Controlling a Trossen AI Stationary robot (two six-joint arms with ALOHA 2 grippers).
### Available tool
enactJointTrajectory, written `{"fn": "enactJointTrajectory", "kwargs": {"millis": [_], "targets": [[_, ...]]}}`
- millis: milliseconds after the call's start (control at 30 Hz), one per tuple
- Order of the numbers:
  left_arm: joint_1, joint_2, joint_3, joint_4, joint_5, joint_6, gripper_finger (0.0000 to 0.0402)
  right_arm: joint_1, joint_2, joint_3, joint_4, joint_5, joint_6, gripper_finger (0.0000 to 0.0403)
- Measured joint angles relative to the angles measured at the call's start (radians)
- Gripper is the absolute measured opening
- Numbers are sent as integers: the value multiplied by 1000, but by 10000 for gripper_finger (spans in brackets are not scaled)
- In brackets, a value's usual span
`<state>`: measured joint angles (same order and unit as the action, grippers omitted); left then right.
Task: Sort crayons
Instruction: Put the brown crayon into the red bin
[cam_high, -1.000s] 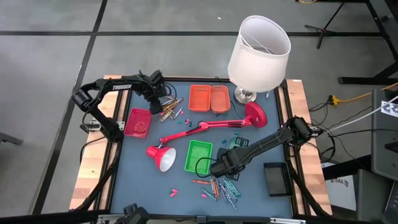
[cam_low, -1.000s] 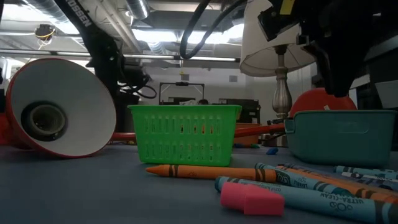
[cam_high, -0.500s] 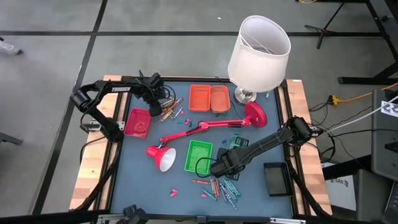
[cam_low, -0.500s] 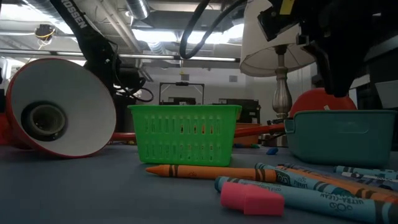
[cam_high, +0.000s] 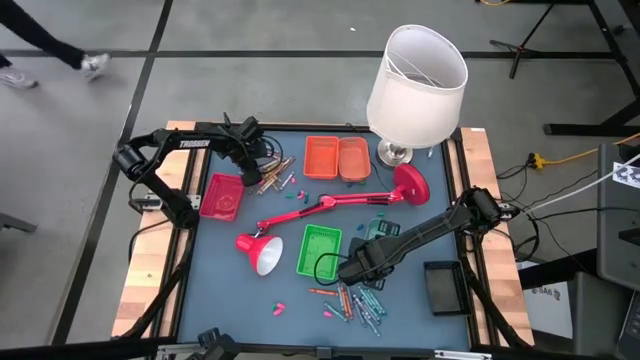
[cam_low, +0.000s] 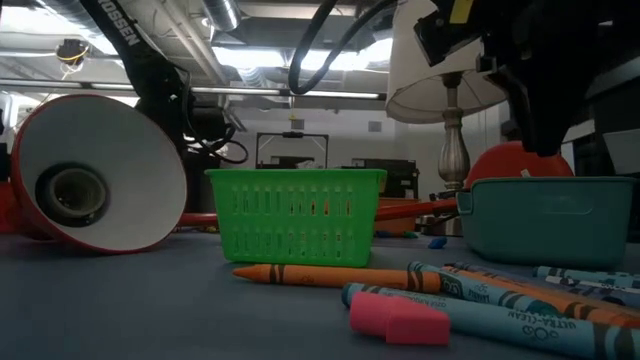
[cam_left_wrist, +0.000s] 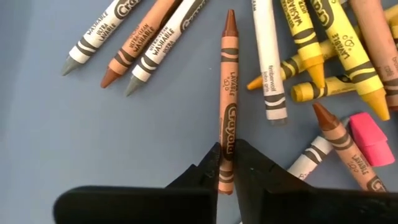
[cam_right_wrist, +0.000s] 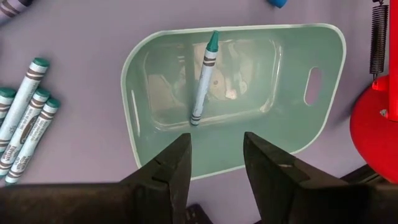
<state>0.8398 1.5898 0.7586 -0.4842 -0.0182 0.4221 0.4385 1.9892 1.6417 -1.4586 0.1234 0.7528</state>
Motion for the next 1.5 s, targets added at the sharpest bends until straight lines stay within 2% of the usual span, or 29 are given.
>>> {"fn": "enactJointTrajectory", "kwargs": {"millis": [267, 567, 800, 900, 1067, 1200, 1333, 1500], "targets": [[0, 4, 24, -15, -17, -1, 10, 0, 0, 0, 0, 0, 0, 145], [0, 6, 146, -69, -35, -28, 10, 1, 0, 0, -1, 0, 0, 145], [-8, 4, 288, -326, -23, -116, 10, 25, -3, 0, -25, 7, -6, 145], [-31, -1, 349, -480, -17, -171, 10, 62, -20, 0, -59, 64, -4, 145], [-109, -62, 398, -658, -15, -272, 10, 129, -55, 0, -61, 164, 27, 145], [-192, -153, 401, -748, -13, -363, 10, 169, -60, 0, -59, 188, 70, 145], [-284, -259, 396, -830, -13, -555, 10, 213, -60, 0, -34, 189, 100, 145], [-427, -414, 312, -866, -26, -839, 10, 272, -60, 0, 42, 228, 135, 145]]}}
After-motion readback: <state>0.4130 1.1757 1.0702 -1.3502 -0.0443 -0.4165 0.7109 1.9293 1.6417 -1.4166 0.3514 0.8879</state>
